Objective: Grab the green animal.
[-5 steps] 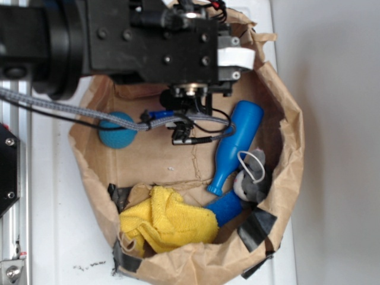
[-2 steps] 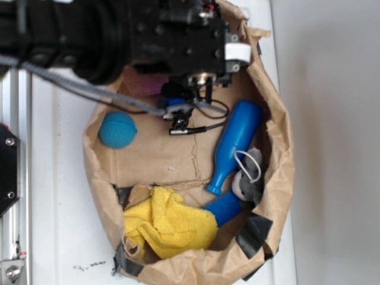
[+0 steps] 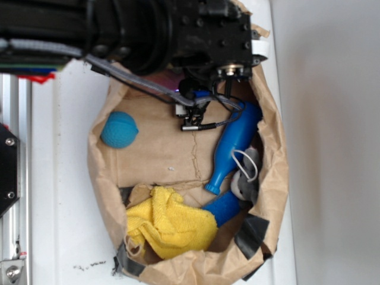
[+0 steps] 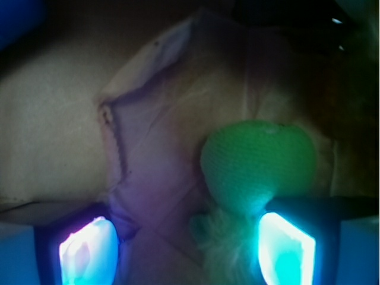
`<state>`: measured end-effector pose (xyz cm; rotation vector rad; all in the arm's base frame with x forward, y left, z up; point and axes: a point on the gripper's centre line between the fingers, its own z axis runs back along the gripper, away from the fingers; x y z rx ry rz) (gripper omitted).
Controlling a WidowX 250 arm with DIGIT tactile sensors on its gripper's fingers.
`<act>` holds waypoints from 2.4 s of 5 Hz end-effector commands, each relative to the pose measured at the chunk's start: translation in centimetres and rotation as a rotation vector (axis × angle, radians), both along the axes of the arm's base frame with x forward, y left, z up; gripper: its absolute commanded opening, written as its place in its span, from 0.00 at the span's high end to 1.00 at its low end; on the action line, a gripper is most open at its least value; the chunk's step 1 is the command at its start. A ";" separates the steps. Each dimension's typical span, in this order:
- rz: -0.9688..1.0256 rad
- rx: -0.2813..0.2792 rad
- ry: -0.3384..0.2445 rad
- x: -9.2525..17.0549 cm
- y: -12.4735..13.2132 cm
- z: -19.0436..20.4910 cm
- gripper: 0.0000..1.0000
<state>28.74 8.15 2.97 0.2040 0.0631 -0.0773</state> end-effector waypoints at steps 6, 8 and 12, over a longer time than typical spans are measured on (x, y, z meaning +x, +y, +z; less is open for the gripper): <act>-0.026 -0.052 -0.122 -1.0 0.9 5.7 0.00; -0.067 0.039 -0.110 -0.2 2.0 4.4 0.00; -0.116 0.008 -0.066 0.2 2.4 3.7 0.00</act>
